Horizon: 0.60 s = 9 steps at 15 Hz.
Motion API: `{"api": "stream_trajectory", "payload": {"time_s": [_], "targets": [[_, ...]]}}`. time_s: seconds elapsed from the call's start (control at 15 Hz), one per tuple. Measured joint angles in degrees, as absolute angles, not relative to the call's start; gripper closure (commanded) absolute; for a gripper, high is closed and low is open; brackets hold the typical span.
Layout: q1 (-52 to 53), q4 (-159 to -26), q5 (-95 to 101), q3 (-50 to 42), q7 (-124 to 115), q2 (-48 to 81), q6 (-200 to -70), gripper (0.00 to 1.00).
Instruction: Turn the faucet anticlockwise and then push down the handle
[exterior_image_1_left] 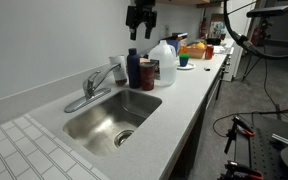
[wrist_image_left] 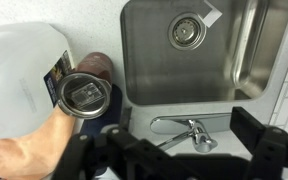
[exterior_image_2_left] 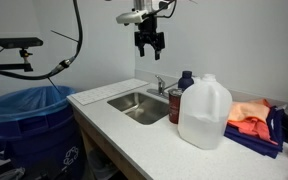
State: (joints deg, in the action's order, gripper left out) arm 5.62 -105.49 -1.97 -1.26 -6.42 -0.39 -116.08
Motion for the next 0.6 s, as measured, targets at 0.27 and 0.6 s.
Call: {"api": "stream_trajectory", "payload": {"time_s": [0.27, 0.6], "targets": [[5.6, -106.9, -2.0, -1.3, -6.4, -1.7, -116.1, 0.00], [5.6, -107.0, -2.0, -1.3, -6.4, -1.7, -116.1, 0.00]]}}
